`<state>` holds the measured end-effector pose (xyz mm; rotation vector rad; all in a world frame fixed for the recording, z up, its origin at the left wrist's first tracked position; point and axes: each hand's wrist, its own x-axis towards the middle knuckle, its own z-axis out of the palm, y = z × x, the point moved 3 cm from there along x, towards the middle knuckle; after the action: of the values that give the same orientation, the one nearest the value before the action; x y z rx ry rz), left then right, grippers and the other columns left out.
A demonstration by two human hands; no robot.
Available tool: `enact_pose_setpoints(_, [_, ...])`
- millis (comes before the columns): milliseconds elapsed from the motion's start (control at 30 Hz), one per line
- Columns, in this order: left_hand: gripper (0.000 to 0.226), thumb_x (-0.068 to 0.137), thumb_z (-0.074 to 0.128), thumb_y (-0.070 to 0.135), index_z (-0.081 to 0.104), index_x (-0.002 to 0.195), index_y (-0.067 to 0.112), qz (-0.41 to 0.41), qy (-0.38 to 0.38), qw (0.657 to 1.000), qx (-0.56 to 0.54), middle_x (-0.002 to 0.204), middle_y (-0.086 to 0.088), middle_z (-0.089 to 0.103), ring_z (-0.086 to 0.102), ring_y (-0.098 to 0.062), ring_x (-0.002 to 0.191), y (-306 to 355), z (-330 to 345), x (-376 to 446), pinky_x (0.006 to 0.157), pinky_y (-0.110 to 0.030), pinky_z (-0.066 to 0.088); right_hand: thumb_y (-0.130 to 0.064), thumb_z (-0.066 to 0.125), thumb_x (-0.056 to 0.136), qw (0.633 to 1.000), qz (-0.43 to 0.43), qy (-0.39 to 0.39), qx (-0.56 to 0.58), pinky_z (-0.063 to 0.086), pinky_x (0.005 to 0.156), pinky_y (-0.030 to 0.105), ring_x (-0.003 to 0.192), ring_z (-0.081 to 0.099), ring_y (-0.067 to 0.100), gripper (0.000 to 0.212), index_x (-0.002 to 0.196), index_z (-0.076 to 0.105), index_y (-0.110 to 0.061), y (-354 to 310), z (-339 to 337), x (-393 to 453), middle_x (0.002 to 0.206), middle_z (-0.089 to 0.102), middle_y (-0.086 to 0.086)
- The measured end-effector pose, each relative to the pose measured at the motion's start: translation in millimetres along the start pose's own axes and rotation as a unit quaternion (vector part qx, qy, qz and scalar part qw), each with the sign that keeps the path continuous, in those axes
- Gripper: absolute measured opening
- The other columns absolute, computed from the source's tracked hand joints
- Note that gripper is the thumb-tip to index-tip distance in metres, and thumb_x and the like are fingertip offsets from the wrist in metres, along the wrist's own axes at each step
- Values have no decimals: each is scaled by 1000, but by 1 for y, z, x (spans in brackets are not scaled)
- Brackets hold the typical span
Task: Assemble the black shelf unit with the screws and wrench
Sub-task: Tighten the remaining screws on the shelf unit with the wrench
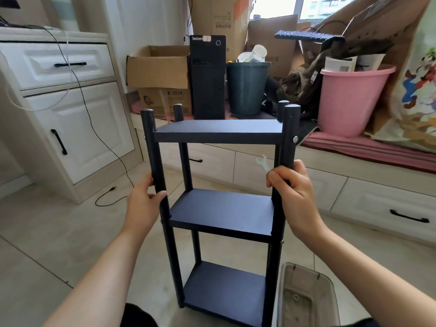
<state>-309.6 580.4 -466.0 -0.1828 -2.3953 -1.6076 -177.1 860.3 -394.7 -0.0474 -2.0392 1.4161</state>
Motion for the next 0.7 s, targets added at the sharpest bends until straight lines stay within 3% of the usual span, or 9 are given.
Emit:
enact_pose_setpoints(100, [40, 95, 62, -1, 62, 128, 21, -16, 3, 1000, -5, 118, -1, 65, 67, -22, 87, -3, 1, 5, 88, -48, 58, 0, 56, 95, 1000, -4, 5, -1, 38, 71, 6, 74, 44, -3, 32, 64, 61, -8, -1, 3, -3, 89, 41, -3])
enact_pose_setpoints(200, [53, 92, 66, -3, 59, 134, 29, -28, -28, 996, -77, 119, 0, 62, 67, -8, 88, -2, 7, 6, 75, -28, 60, 0, 56, 95, 1000, -10, 12, -13, 38, 71, 8, 75, 45, 1, 32, 64, 62, -9, -1, 4, -4, 90, 43, -1])
enact_pose_setpoints(267, [64, 90, 69, -2, 52, 140, 34, -30, -58, 994, -93, 123, 5, 59, 67, -8, 95, -2, 12, 6, 68, -18, 54, 0, 56, 95, 999, -15, 18, -23, 39, 72, 8, 77, 45, 2, 31, 66, 62, -8, 0, 5, -4, 91, 44, 1])
enact_pose_setpoints(333, [71, 90, 69, -3, 46, 143, 38, -39, -84, 990, -110, 125, 10, 55, 63, -9, 102, -4, 17, 5, 70, -19, 53, 0, 57, 95, 999, -16, 19, -27, 39, 71, 8, 76, 46, 2, 30, 67, 63, -7, 1, 6, -4, 91, 44, 1])
enact_pose_setpoints(467, [75, 89, 70, 0, 41, 146, 41, -67, -107, 979, -162, 125, 26, 50, 52, 9, 106, -4, 20, 9, 79, -18, 45, 0, 58, 94, 999, -15, 21, -40, 38, 70, 6, 75, 45, 0, 28, 67, 64, -6, -1, 13, -7, 90, 43, 0])
enact_pose_setpoints(567, [81, 90, 68, -1, 33, 152, 38, -74, -122, 978, -149, 142, 15, 49, 51, -8, 127, -2, 20, 8, 98, -32, 46, -1, 59, 94, 998, -18, 19, -51, 38, 71, 4, 77, 46, 1, 27, 68, 65, -6, -5, 17, -8, 92, 44, 4])
enact_pose_setpoints(633, [85, 91, 66, -1, 23, 157, 30, -81, -115, 985, -104, 153, 5, 41, 41, -19, 139, 4, 20, 6, 114, -45, 39, -2, 59, 94, 999, -15, 2, -51, 39, 72, 4, 78, 47, 2, 26, 69, 66, -7, -10, 22, -9, 95, 45, 5])
enact_pose_setpoints(700, [88, 90, 65, 0, 15, 159, 22, -79, -79, 993, -39, 160, -3, 32, 34, -25, 145, 16, 23, 2, 119, -48, 32, -4, 60, 94, 999, -7, -15, -44, 38, 73, 4, 80, 48, -2, 28, 68, 66, -13, -17, 30, -10, 95, 45, 1])
